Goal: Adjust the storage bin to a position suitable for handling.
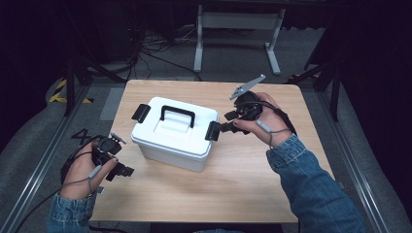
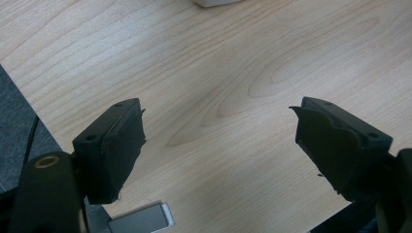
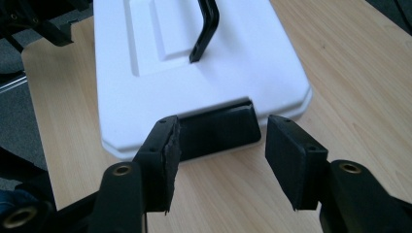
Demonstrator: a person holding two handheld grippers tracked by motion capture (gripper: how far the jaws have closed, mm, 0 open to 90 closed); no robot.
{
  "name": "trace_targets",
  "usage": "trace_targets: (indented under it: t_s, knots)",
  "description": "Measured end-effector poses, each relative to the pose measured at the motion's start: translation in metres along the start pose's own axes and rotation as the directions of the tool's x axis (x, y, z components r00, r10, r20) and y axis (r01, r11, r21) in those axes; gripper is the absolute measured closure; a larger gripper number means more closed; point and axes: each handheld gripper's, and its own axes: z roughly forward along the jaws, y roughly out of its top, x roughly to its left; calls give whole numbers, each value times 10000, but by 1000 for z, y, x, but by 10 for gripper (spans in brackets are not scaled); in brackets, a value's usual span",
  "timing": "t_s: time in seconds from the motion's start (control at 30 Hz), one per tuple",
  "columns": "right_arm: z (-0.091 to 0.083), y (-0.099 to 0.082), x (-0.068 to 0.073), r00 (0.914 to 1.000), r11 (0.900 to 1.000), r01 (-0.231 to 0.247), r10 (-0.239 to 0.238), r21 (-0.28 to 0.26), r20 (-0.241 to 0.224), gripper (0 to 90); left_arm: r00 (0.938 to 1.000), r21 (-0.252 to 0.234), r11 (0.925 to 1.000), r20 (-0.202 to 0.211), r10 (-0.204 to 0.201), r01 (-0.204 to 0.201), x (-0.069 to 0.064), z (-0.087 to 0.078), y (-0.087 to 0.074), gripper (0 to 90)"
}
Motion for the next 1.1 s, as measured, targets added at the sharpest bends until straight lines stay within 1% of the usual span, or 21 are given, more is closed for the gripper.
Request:
trace_targets:
  t_s: [0.07, 0.13, 0.17, 0.27, 0.3, 0.33, 0.4, 0.43, 0.47, 0.5, 0.57, 0.6, 0.63, 0.67, 0.7, 0.73, 0.87, 0.93, 1.03, 1.07, 1.1]
  knots:
    - [4, 9, 2, 10000, 10000, 35, -35, -23, -37, 469, 10000, -22, 10000, 17, -68, 69, 0, 0, 0, 188]
    - [9, 17, 4, 9999, 9999, 116, -116, -27, -54, 469, 10000, -50, 10000, 7, -6, 6, 0, 0, 0, 188]
    - [12, 21, 4, 9998, 9998, 191, -191, -3, -61, 468, 10000, -53, 10000, 24, -57, 57, 0, 0, -1, 188]
    - [21, 32, 6, 9995, 9995, 309, -309, 15, -75, 465, 9998, -81, 9999, -110, -141, 140, -1, 2, 0, 188]
    - [24, 36, 6, 9994, 9994, 338, -337, 39, -115, 464, 9999, 5, 10000, -115, 19, -18, -2, 3, 0, 190]
    - [29, 41, 6, 9992, 9993, 364, -362, 80, -187, 464, 9999, -30, 10000, -98, -57, 57, -3, 4, -1, 191]
    - [36, 48, 6, 9991, 9992, 381, -379, 117, -194, 463, 10000, 11, 10000, -8, 43, -43, -4, 4, -2, 188]
    - [40, 52, 6, 9992, 9992, 358, -354, 196, -195, 464, 9998, -49, 9999, -99, 150, -150, -3, 3, -2, 188]
    - [45, 57, 5, 9990, 9989, 413, -408, 219, -199, 464, 9999, -123, 9999, -121, 48, -50, -3, 3, -3, 188]
    - [48, 60, 5, 9990, 9990, 386, -381, 236, -242, 464, 9998, -65, 10000, -209, 37, -38, -3, 1, -3, 192]
    - [55, 65, 4, 9990, 9990, 350, -342, 276, -283, 464, 9996, -154, 9999, -275, -41, 37, -2, 2, -3, 200]
    - [60, 69, 3, 9989, 9988, 357, -347, 323, -318, 464, 9993, -116, 9999, -359, 79, -83, -1, 1, -2, 199]
    - [62, 70, 3, 9989, 9987, 357, -345, 366, -327, 464, 9992, -78, 9999, -390, 72, -75, -1, 2, -2, 199]
    - [70, 75, 2, 9984, 9980, 454, -438, 447, -352, 467, 9986, -105, 9998, -500, 172, -178, 0, 2, -1, 199]
    - [74, 77, 3, 9983, 9977, 459, -440, 508, -394, 473, 9986, -105, 9998, -500, 172, -178, 0, 2, -1, 199]
    - [74, 77, 3, 9983, 9977, 459, -440, 508, -394, 473, 9993, -163, 9999, -378, -7, 1, -1, 3, -2, 199]
    - [90, 87, 4, 9973, 9957, 541, -501, 755, -531, 511, 9993, -213, 9998, -368, 54, -62, 0, 3, -2, 197]
    - [98, 94, 5, 9953, 9942, 589, -516, 901, -819, 534, 9992, -189, 9998, -398, 96, -103, 1, 3, -1, 198]
    - [107, 103, 7, 9948, 9907, 740, -653, 1145, -784, 565, 9995, -186, 9998, -314, 93, -99, 0, 3, -1, 198]
    - [112, 108, 8, 9939, 9875, 804, -692, 1353, -853, 595, 9994, -192, 9998, -325, 84, -90, 0, 3, -1, 198]
    - [112, 108, 8, 9939, 9875, 804, -692, 1353, -853, 595, 9994, -190, 9998, -340, 80, -86, 0, 3, -1, 198]
